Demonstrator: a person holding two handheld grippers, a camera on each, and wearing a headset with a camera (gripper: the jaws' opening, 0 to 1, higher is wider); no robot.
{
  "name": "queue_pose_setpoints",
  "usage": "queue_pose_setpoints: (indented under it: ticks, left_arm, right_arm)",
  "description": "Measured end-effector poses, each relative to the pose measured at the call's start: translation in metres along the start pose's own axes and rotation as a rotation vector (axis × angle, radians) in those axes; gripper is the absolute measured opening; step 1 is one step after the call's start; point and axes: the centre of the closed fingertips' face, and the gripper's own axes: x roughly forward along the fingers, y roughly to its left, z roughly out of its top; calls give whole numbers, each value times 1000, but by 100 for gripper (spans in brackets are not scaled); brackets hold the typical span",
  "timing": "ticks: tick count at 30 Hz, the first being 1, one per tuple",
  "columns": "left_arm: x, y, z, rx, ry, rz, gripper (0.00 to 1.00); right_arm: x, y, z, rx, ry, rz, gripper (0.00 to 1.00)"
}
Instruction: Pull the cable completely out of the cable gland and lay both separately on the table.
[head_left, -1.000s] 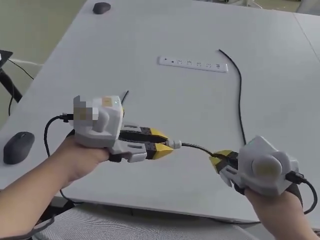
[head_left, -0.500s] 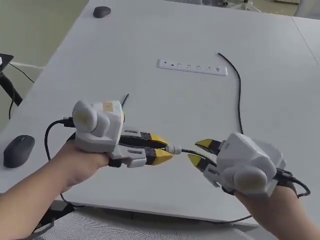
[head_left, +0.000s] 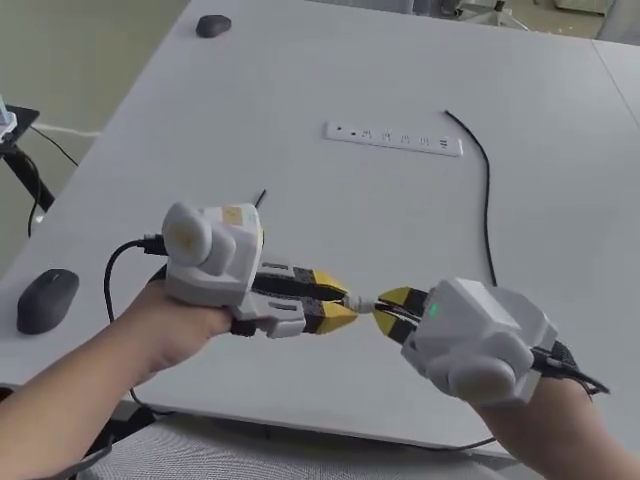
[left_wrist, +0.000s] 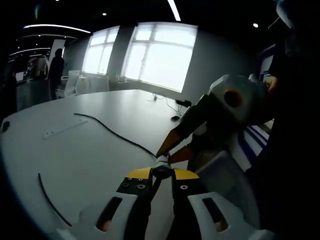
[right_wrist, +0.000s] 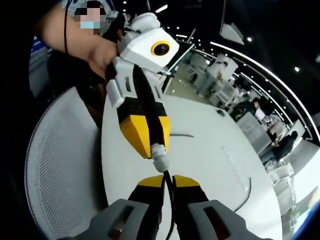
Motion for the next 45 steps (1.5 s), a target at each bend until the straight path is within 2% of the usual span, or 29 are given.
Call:
queue_pose_setpoints:
  ticks: [12,24,35,43,45]
  left_arm:
    - [3,2,1,21,-1,0,15]
    - [7,9,2,24,5,9,15]
    - [4,9,2,10,0,17,15]
    - [3,10,2,0,-6,24,15]
    - [3,9,0,1,1,22,15]
  right_arm:
    - [2,-4,-6,78,4,-12,0]
    - [6,-16,-25,192,12,-26,0]
    - [11,-24,-60,297,64,-44,0]
    - [18,-23,-94,500,97,-55,0]
    - [19,-23,-101,522,111,-62,0]
